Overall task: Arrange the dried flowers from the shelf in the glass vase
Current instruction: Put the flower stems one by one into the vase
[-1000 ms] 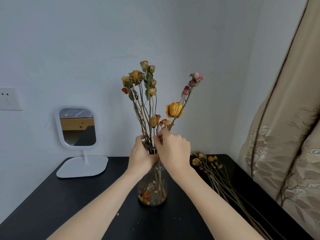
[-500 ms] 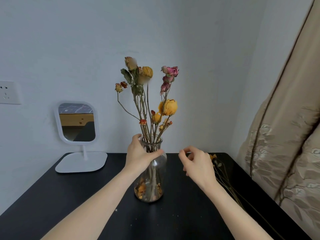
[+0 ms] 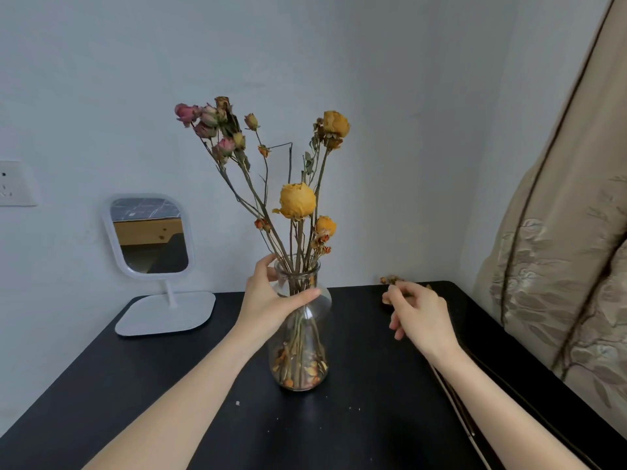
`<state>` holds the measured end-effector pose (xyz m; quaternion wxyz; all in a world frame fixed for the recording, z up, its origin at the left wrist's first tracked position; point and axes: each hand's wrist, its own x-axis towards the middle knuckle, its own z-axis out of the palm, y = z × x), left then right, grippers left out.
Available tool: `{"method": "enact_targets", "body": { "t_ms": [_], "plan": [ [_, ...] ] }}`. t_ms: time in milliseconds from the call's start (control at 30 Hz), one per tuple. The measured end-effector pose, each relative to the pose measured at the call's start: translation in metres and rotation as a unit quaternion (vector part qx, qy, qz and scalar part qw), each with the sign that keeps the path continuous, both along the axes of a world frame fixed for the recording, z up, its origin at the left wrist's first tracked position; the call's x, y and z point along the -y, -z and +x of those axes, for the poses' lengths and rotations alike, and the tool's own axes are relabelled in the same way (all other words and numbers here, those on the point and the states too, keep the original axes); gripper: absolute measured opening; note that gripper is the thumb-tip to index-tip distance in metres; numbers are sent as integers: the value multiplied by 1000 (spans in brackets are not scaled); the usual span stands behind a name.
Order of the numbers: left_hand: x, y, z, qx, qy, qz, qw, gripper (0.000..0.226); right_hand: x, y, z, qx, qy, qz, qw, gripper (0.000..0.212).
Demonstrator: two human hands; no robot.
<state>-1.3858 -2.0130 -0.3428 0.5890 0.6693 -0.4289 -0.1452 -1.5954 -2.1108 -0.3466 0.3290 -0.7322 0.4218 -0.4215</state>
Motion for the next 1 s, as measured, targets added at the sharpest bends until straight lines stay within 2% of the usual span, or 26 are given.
{"method": "enact_targets", "body": {
  "t_ms": [100,267,500,633,733,833,900,1000],
  "plan": [
    [0,-1,-1,0,-18,-8,1000,90,0,2,-3,-5,4,4,1000,17],
    [-2,-3,-3,-5,-12,-4,1000,71,0,3,-9,-10,10,5,1000,20],
    [-4,-2,0,-55,27,-2,998,67,2,4,-19,-4,16,14,1000,21],
    [-12,-3,-8,-49,29,-6,998,66,6,6,-25,-4,23,16,1000,20],
    [-26,4,-20,-23,-48,-42,998,73,10,7,-32,0,27,19,999,20],
    [-47,17,-39,4,-145,-97,985,53,15,9,-41,2,40,23,999,19],
    [-57,29,-57,21,-124,-92,988,42,21,11,-51,-2,58,28,998,20],
    [-58,43,-88,43,-10,-50,998,35,33,17,-70,-7,85,55,995,21]
  ]
}}
